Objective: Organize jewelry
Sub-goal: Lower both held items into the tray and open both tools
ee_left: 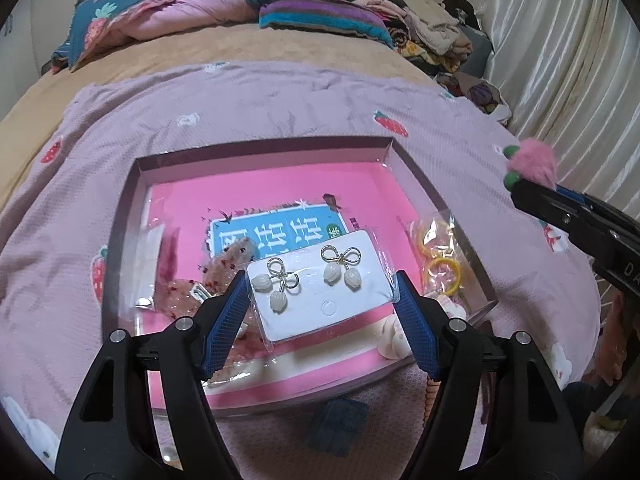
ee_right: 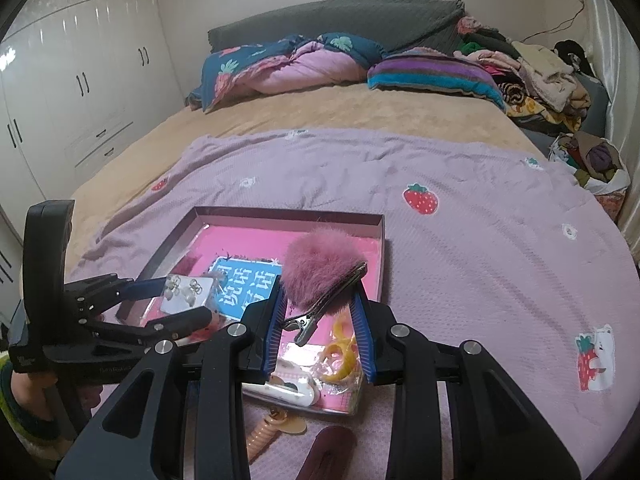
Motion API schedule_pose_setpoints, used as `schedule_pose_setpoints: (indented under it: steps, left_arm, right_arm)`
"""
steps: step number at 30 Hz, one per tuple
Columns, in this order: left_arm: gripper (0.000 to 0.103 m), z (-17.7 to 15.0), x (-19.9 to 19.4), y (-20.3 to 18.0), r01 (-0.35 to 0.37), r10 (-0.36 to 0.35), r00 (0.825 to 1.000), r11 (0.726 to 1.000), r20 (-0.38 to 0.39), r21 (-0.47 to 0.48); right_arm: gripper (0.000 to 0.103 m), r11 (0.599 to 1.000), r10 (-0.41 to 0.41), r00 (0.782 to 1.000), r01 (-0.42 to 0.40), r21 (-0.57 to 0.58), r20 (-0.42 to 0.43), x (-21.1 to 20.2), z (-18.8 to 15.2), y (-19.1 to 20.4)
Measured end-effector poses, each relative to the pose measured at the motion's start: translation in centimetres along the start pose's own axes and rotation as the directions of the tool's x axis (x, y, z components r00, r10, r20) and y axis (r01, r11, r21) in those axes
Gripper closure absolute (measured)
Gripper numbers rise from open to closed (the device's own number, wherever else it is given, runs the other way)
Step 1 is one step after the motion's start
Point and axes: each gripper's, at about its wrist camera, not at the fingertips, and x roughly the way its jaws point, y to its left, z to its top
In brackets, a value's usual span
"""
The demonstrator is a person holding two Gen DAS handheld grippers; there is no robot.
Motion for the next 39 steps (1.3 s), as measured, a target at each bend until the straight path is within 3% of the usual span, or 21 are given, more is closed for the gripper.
schedule_pose_setpoints:
  steps: [22, 30, 34, 39]
  left_arm:
    - [0.037, -1.3, 1.8, 0.9, -0.019, 0.02, 0.998, 1.0, -0.062, 0.012]
    - [0.037, -1.4, 1.9, 1.3, -0.026, 0.026, 0.997, 1.0, -0.072, 0.008]
    - [0.036, -1.4, 1.9, 1.3, -0.029, 0.029, 0.997, 1.0, -0.073, 0.006]
    - [0.028, -1.4, 1.8, 1.1, -0.03, 0.031, 0.997, 1.0, -0.074, 0.006]
  right_arm:
    - [0.071, 0.999, 0.051, 0.983, -0.051, 0.006, -0.179, 7.4, -3.0, 0.0]
    - [0.066, 0.999, 0.052, 0.983, -0.05, 0.016, -0.179, 6.9, -3.5, 0.1]
    - [0.061, 0.998, 0.051, 0.987, -0.046, 0.034, -0.152, 5.5, -3.5, -0.2]
    - [0.051, 0.997, 0.043, 0.994, -0.037, 0.069, -0.1, 2.9, -3.3, -0.8]
